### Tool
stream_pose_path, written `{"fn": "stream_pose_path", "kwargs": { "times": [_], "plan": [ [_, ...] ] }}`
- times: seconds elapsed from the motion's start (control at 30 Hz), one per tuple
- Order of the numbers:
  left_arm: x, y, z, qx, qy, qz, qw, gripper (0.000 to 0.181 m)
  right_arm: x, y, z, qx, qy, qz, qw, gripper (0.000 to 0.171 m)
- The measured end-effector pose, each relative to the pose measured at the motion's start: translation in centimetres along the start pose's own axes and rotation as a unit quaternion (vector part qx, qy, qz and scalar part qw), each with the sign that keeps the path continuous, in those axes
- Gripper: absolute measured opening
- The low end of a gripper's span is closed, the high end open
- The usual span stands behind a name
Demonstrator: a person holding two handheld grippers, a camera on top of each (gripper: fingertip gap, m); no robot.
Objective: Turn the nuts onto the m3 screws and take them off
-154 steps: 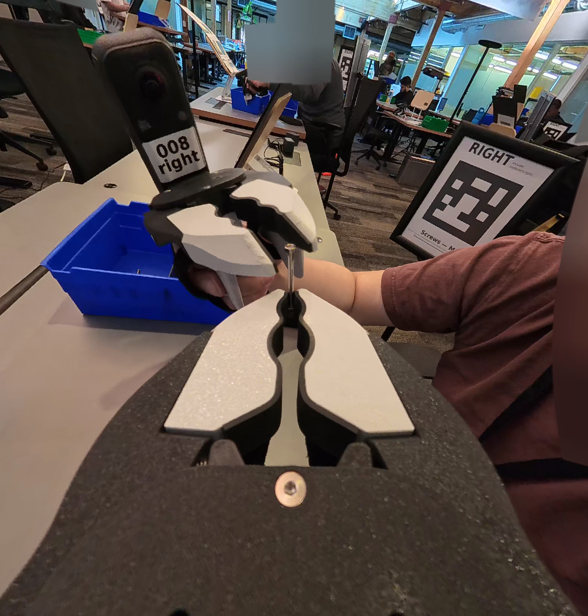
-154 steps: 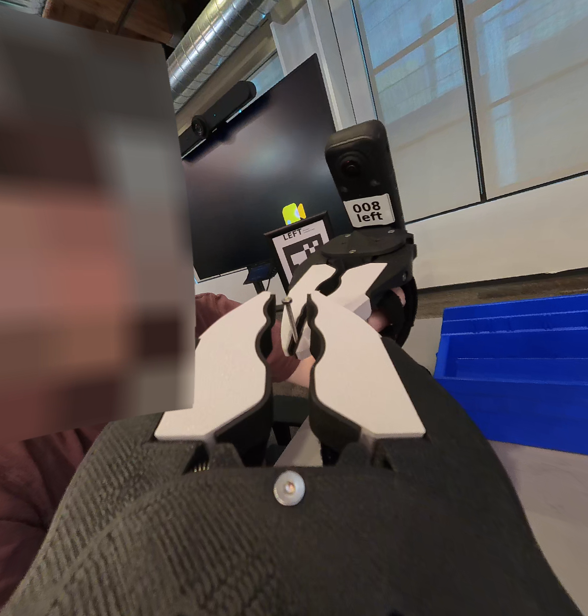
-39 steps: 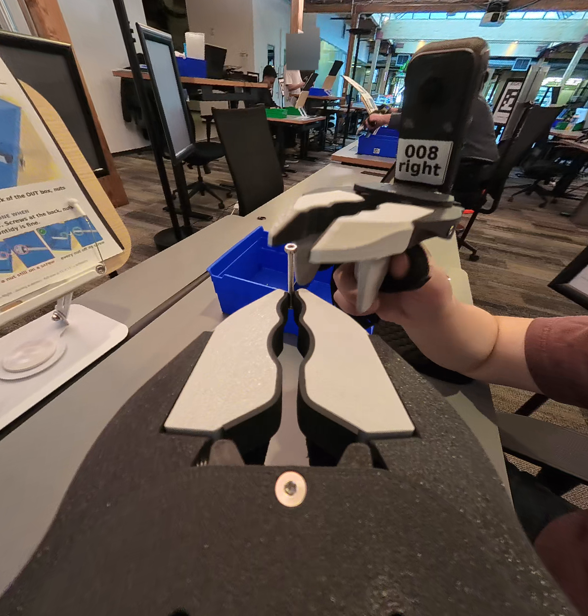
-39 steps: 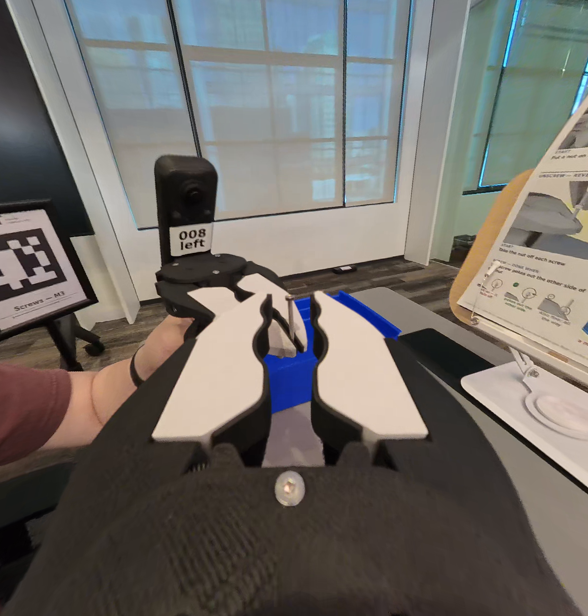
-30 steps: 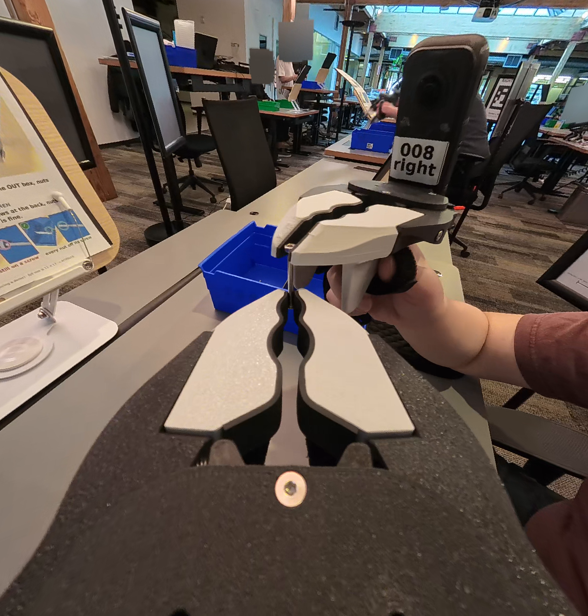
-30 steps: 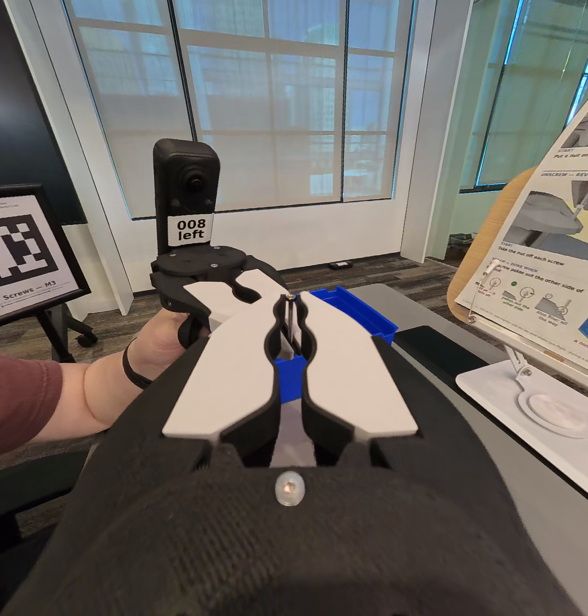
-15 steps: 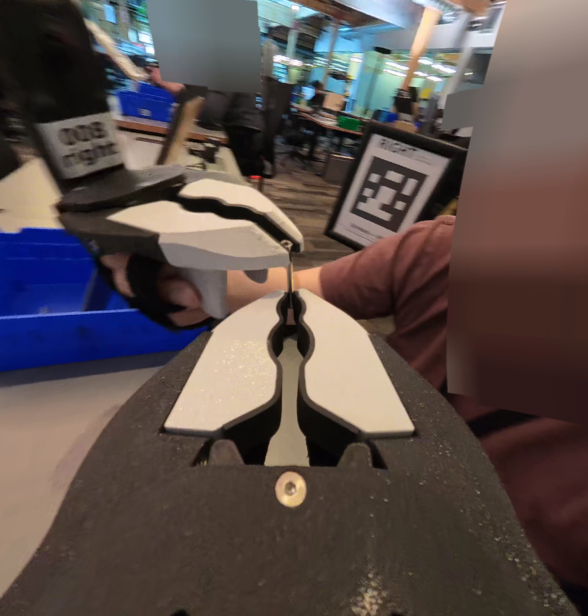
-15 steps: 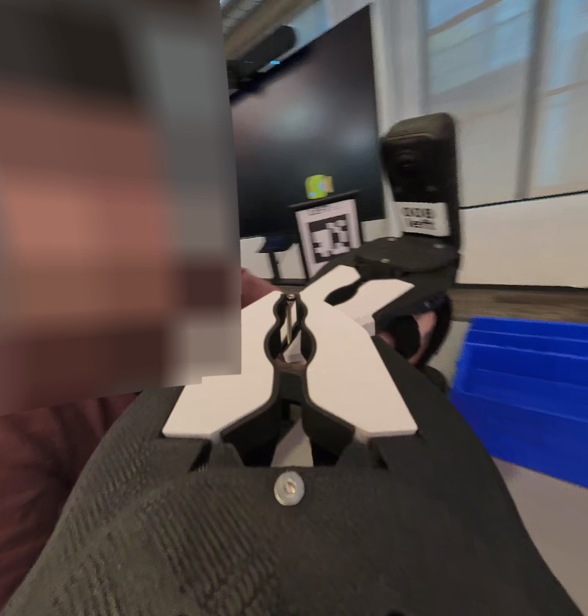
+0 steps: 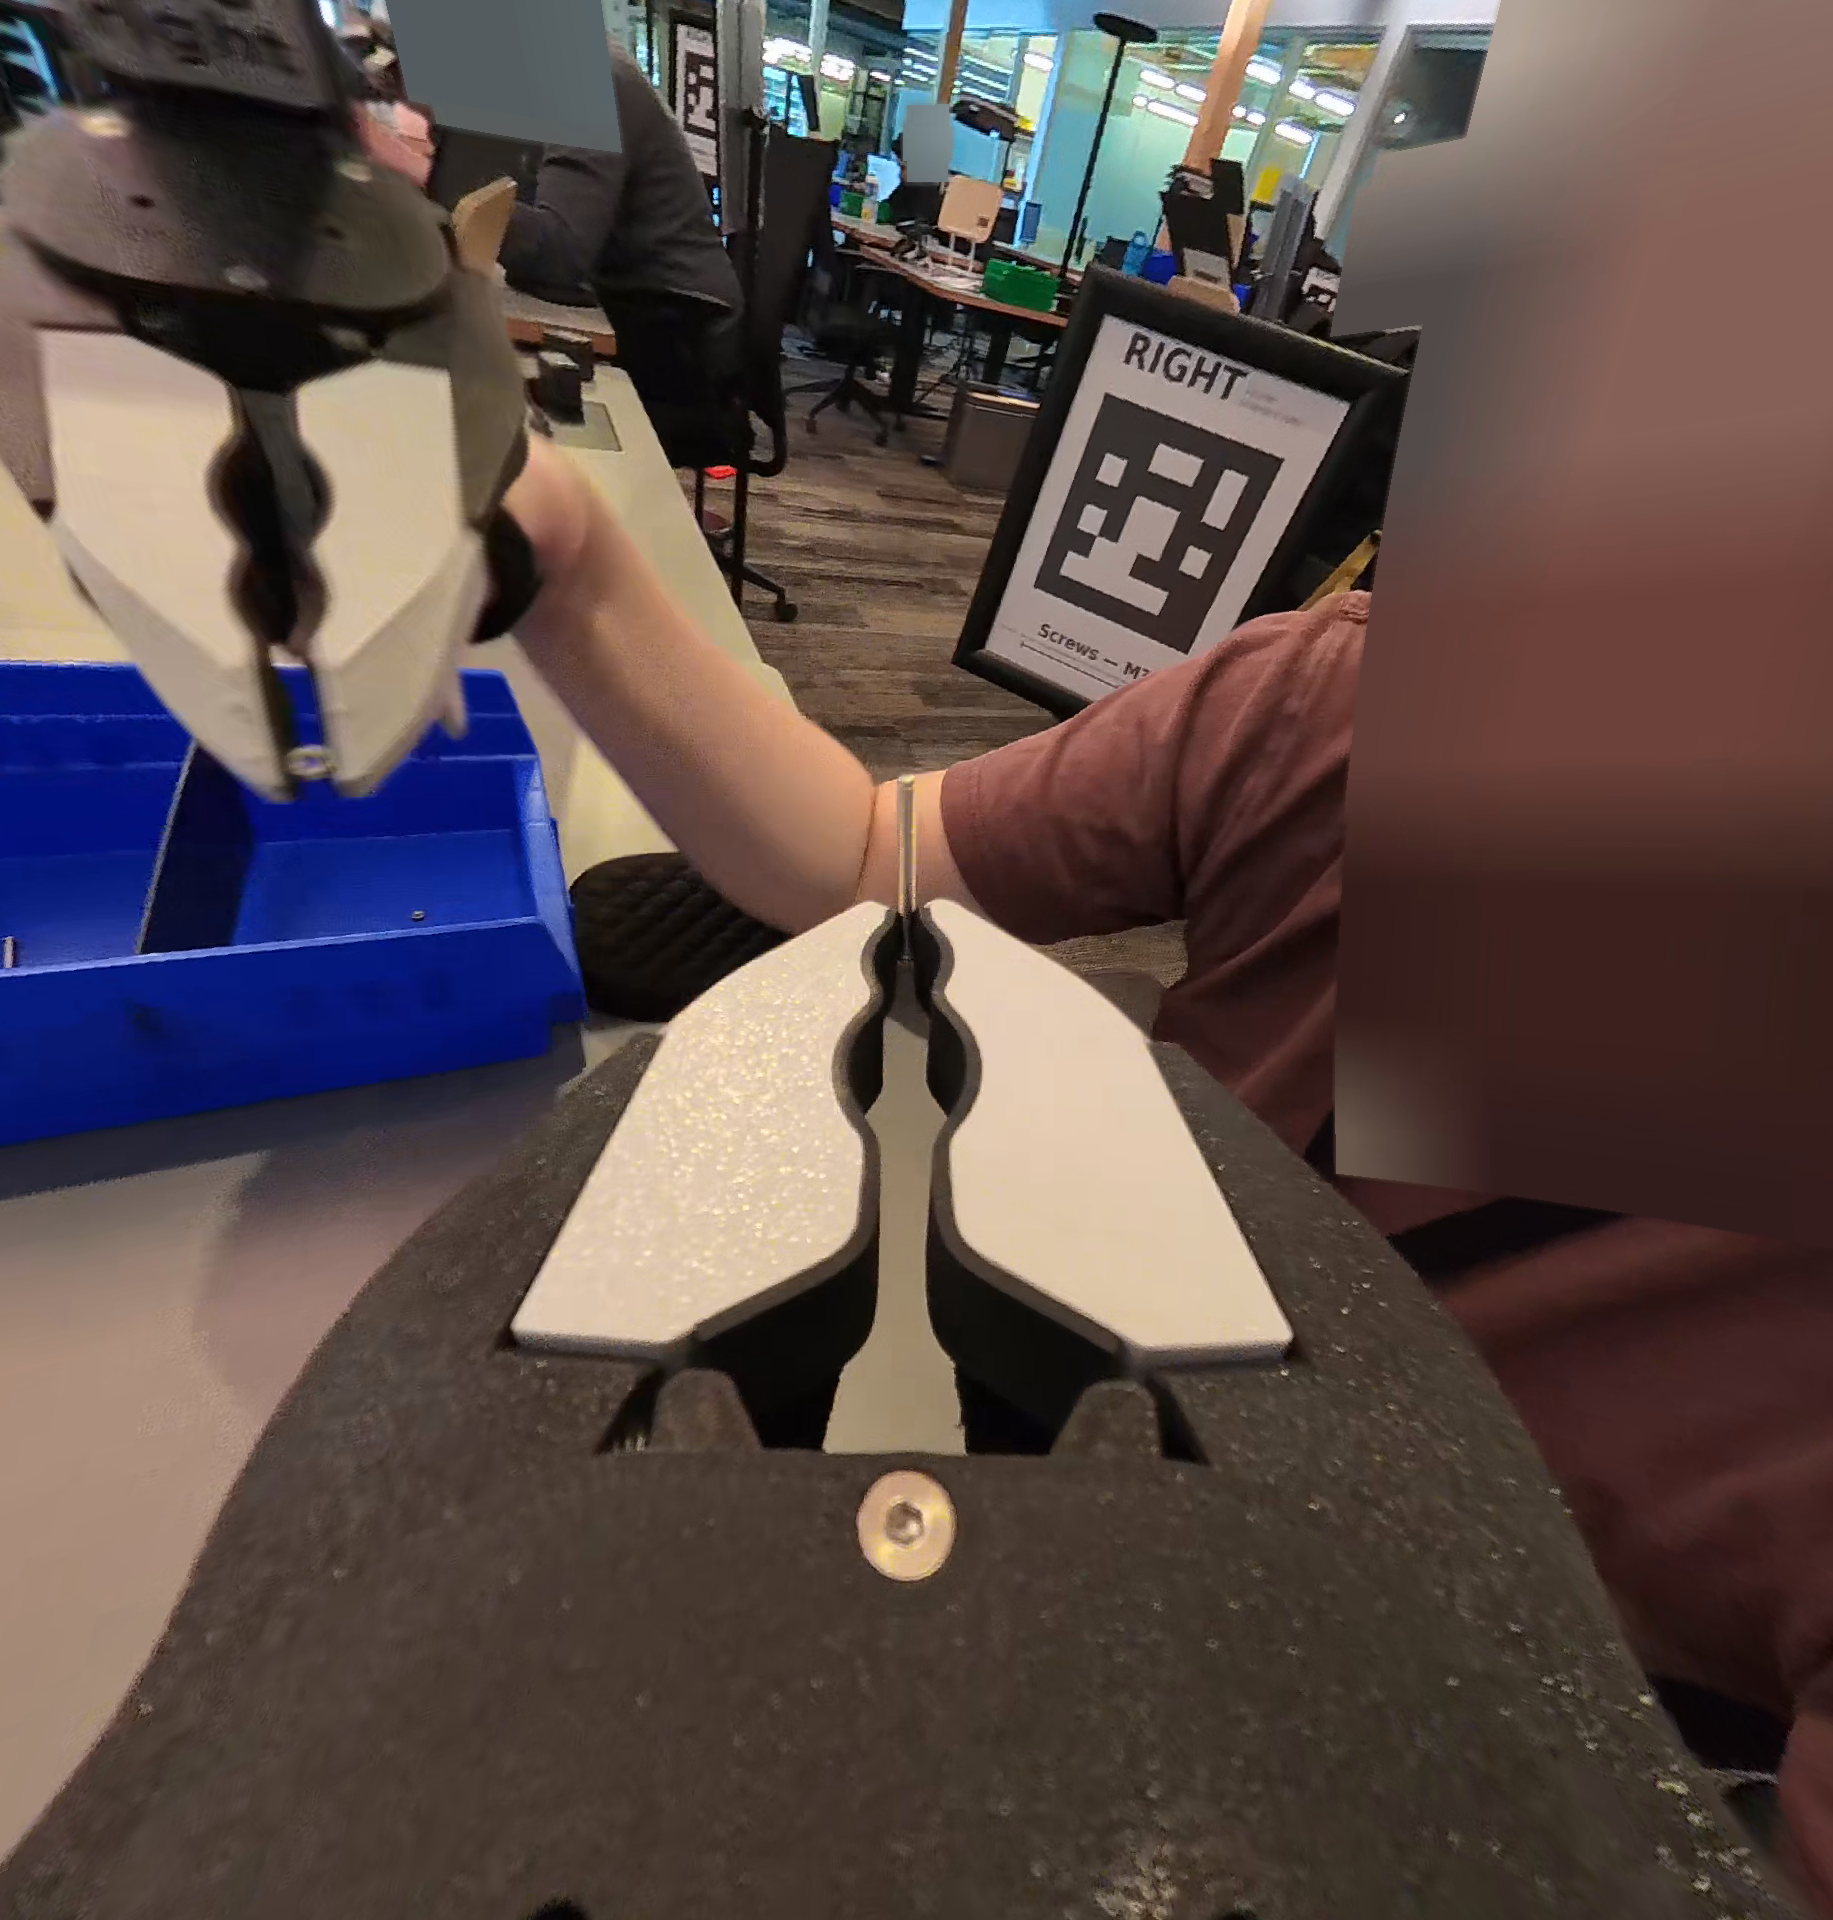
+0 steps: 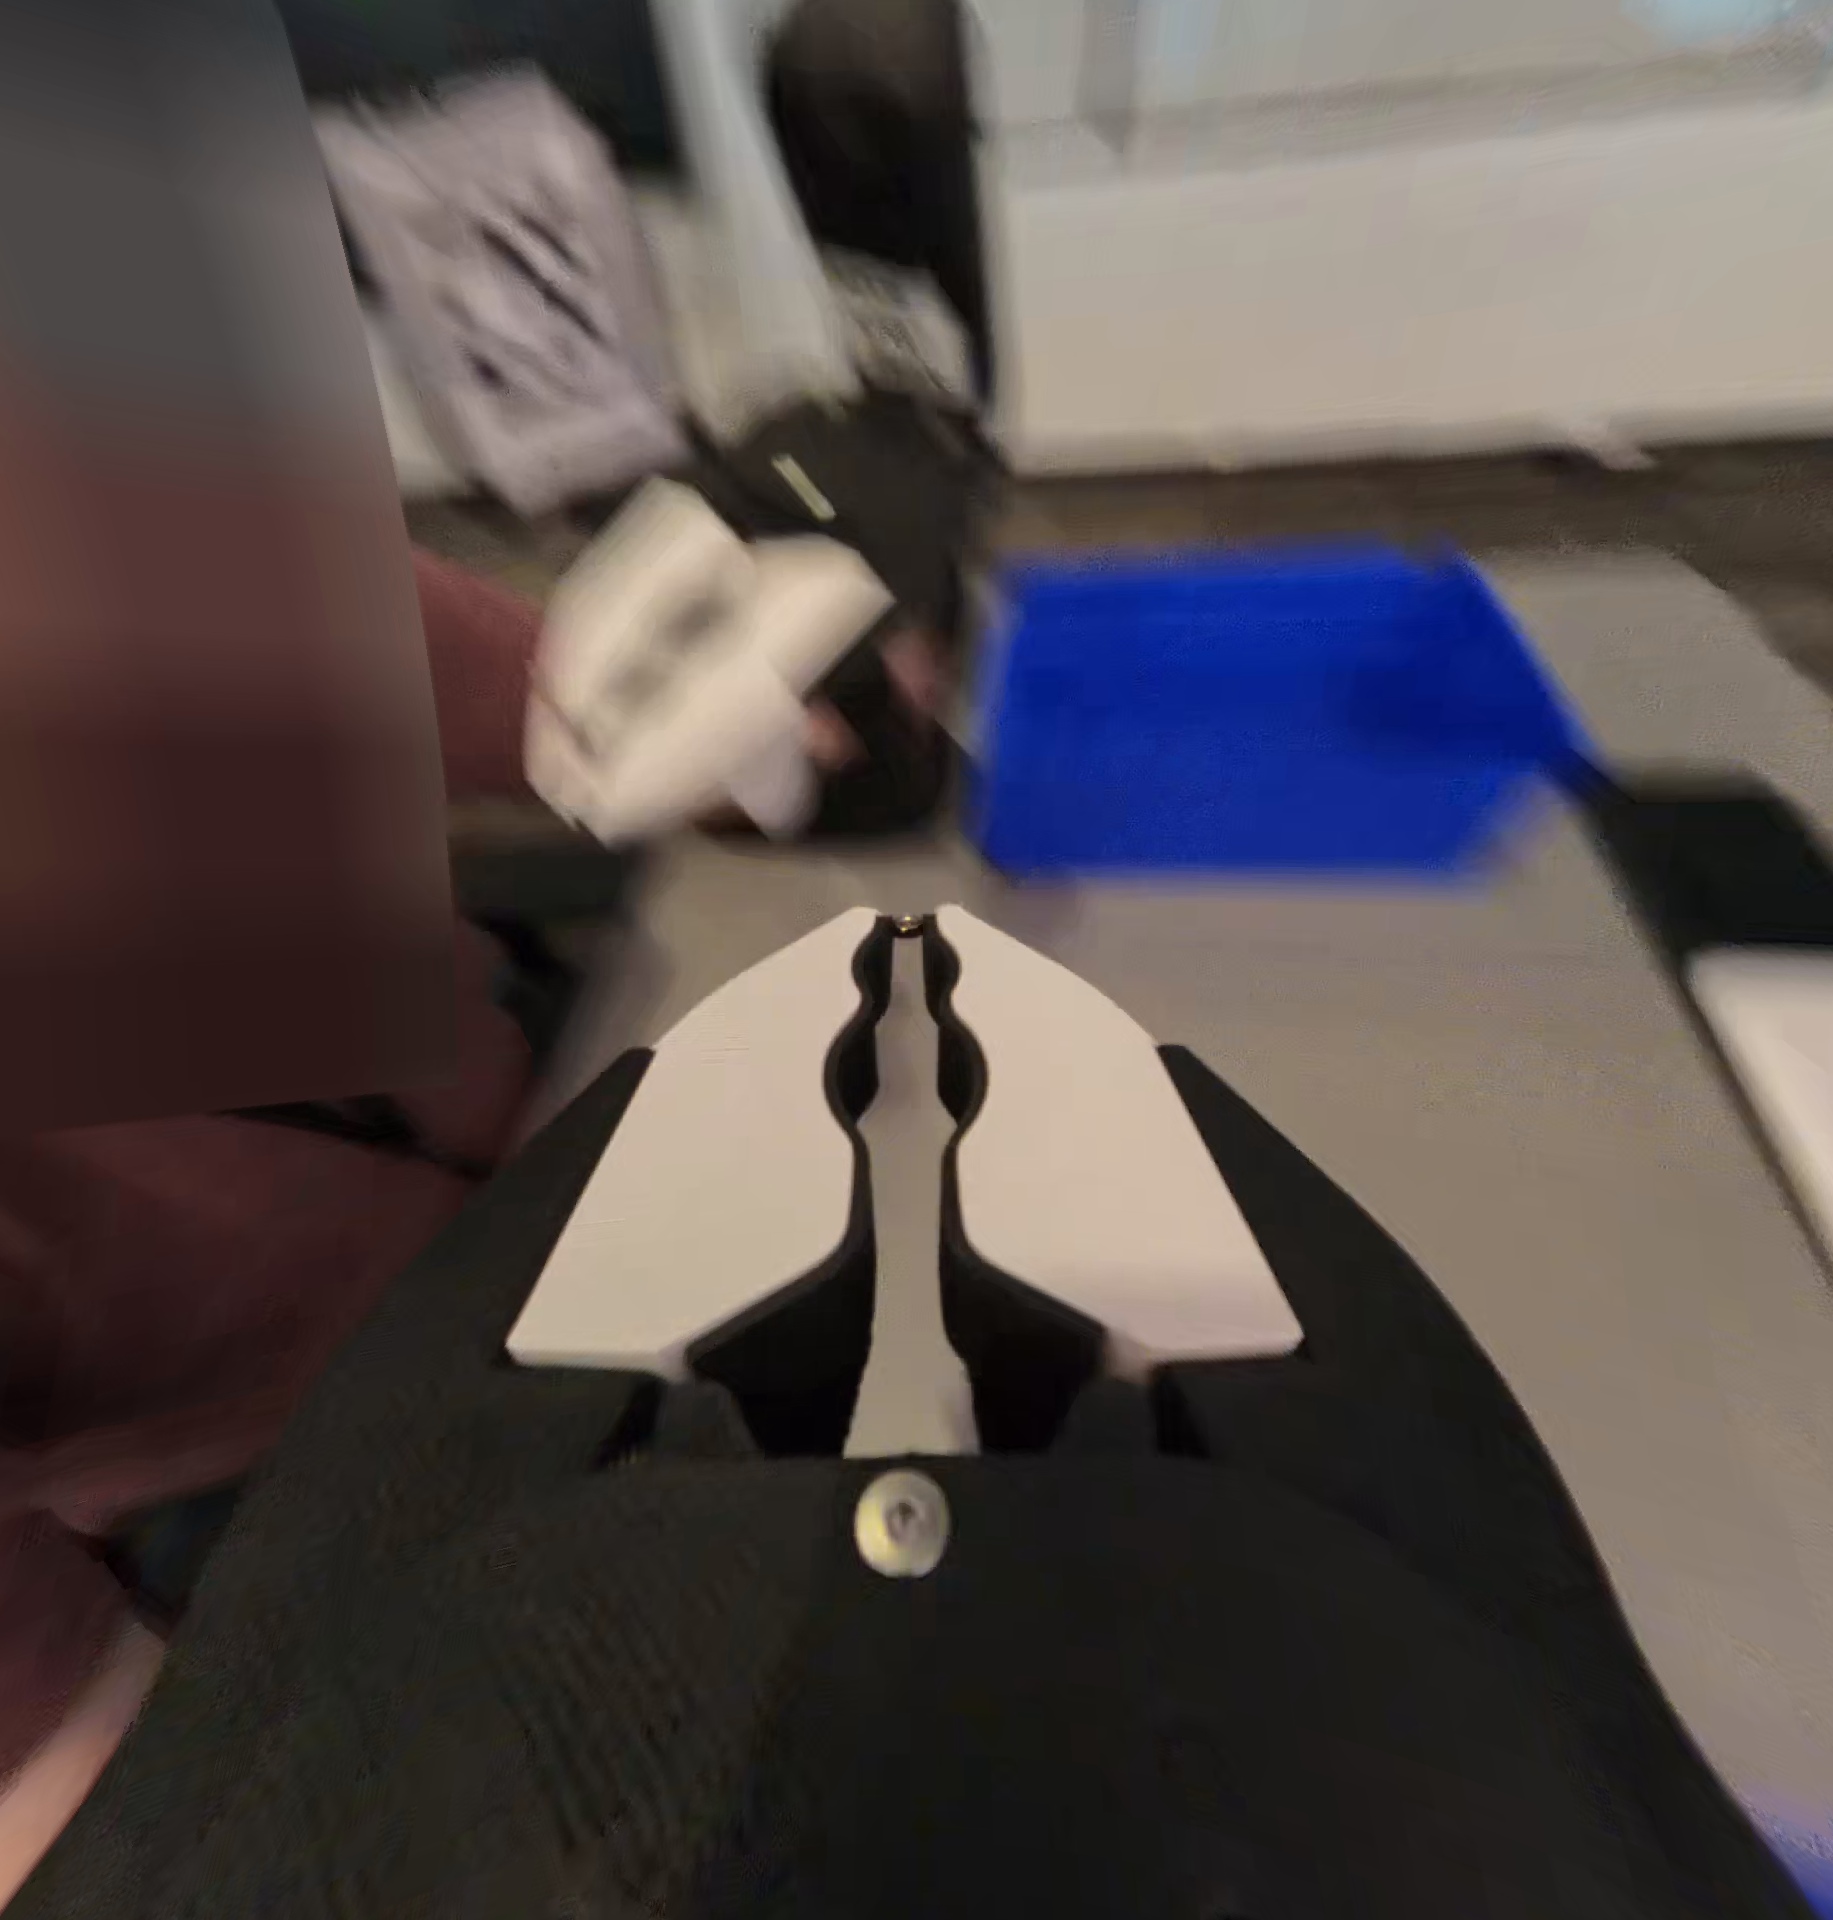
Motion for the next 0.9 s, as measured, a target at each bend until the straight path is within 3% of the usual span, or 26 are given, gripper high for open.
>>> {"fn": "stream_pose_path", "kwargs": {
  "times": [0.07, 0.17, 0.27, 0.4, 0.9],
  "plan": [
    [0.1, 0.3, 0.0, 0.006, -0.002, 0.012, 1.0, 0.002, -0.8, 3.8, -4.1, 0.173, -0.031, -0.145, 0.974, 0.006],
    [0.2, 0.5, 0.0, 0.01, -0.002, 0.021, 1.0, 0.002, -0.8, 7.8, -11.0, 0.345, -0.187, -0.187, 0.9, 0.006],
    [0.5, 0.6, -0.2, 0.013, 0.004, 0.029, 0.999, 0.002, -2.0, 9.6, -16.0, 0.416, -0.331, -0.182, 0.827, 0.006],
    [0.9, 0.7, -0.3, 0.015, 0.013, 0.035, 0.999, 0.002, -3.8, 9.9, -19.8, 0.456, -0.406, -0.164, 0.775, 0.007],
    [0.9, 0.6, -0.3, 0.017, 0.016, 0.033, 0.999, 0.002, -4.5, 10.4, -21.1, 0.438, -0.432, -0.161, 0.771, 0.008]
  ]
}}
Point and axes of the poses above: each gripper's, where its closed fingertips meet, y back along the fingers, z out of its top, x = y × z across the jaws, the point moved 8 cm from there along y, back along the fingers, and after that the axes turned 3 degrees about z, right-handed, at the moved point
